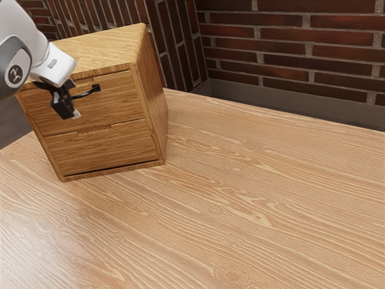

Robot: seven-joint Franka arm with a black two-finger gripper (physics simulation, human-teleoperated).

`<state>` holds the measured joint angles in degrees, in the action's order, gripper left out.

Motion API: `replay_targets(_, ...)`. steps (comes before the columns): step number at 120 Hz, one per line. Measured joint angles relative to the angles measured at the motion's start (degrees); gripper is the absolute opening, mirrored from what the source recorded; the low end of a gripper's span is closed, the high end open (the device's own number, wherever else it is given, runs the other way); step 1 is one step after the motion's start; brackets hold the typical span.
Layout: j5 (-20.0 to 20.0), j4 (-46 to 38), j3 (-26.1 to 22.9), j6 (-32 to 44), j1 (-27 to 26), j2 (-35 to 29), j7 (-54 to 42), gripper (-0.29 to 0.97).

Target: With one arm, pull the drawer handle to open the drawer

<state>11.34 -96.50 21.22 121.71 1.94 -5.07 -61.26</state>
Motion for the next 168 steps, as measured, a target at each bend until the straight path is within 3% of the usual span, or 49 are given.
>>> replay_targets(101,-3.01,-1.55,1.57,4.78,1.22,4.04,-9.97,0.69)
replay_targets(128,-2.77,-7.55,2.02,6.45,0.26,-1.31,-9.91,0.66)
replay_targets(137,-2.55,-10.39,2.06,7.09,-0.18,-3.65,-9.83,0.72)
replay_targets(141,-2.45,-11.76,2.03,7.43,-0.33,-4.55,-9.80,0.81)
replay_targets(146,-2.36,-13.13,1.99,7.76,-0.48,-5.57,-9.80,0.75)
replay_targets(153,-2.10,-14.85,1.95,8.21,-0.72,-7.06,-9.77,0.81)
replay_targets(159,-1.86,-16.14,1.96,8.55,-0.19,-8.28,-9.75,0.68)
replay_targets(168,-1.64,-17.74,1.86,8.97,-0.13,-9.94,-9.68,0.66)
